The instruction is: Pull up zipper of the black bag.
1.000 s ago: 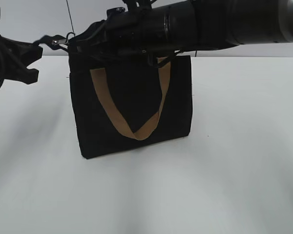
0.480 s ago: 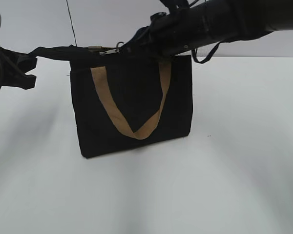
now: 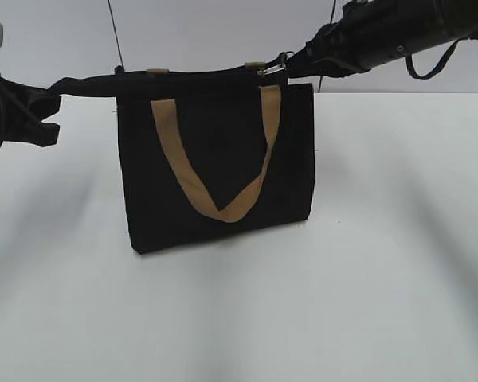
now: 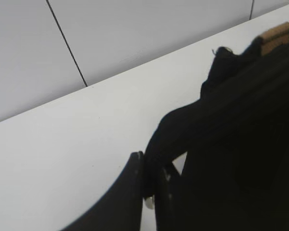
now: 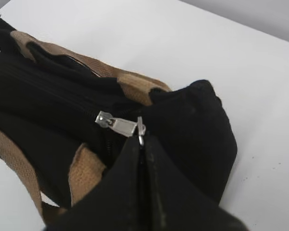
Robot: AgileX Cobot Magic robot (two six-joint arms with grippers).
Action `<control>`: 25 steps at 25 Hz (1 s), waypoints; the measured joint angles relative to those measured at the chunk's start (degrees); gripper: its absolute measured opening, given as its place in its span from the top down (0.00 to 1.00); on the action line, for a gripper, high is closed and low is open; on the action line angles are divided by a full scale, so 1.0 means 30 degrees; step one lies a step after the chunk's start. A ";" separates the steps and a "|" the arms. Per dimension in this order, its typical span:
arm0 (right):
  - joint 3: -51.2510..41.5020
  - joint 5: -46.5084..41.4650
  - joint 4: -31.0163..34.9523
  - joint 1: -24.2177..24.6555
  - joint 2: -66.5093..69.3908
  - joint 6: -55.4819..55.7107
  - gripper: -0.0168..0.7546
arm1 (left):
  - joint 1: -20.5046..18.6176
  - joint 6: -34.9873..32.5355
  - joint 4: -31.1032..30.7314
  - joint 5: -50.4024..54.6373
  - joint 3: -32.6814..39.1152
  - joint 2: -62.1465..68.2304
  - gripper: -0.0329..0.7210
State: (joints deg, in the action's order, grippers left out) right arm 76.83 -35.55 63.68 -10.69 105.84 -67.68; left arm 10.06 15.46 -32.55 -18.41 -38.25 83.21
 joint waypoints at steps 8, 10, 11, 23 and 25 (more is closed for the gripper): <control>0.0000 -0.1707 -0.0368 0.0060 -0.0065 0.0117 0.75 | 0.0017 0.1758 0.0890 0.0235 -0.0020 0.0000 0.80; 0.0000 -0.2281 -0.0560 0.0059 -0.0103 0.0117 0.52 | 0.0242 0.2834 0.1007 0.0700 -0.0020 0.0000 0.63; 0.0000 -0.2613 -0.0690 0.0059 -0.0125 0.0137 0.44 | 0.0481 0.3438 0.1055 0.1029 -0.0036 -0.0022 0.54; 0.0000 -0.5236 -1.0048 -0.0724 -0.1933 0.7280 0.28 | 0.3148 0.6624 0.4474 0.9907 -0.0036 -0.3482 0.42; -0.0027 -0.5951 -1.0863 -0.0787 -0.2465 0.8160 0.28 | 0.3364 0.6624 0.4718 1.1381 -0.0036 -0.4775 0.42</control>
State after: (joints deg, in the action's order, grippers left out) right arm 76.75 -53.41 31.09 -13.05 98.44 -43.20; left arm 20.15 35.33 -18.39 15.73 -38.36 68.88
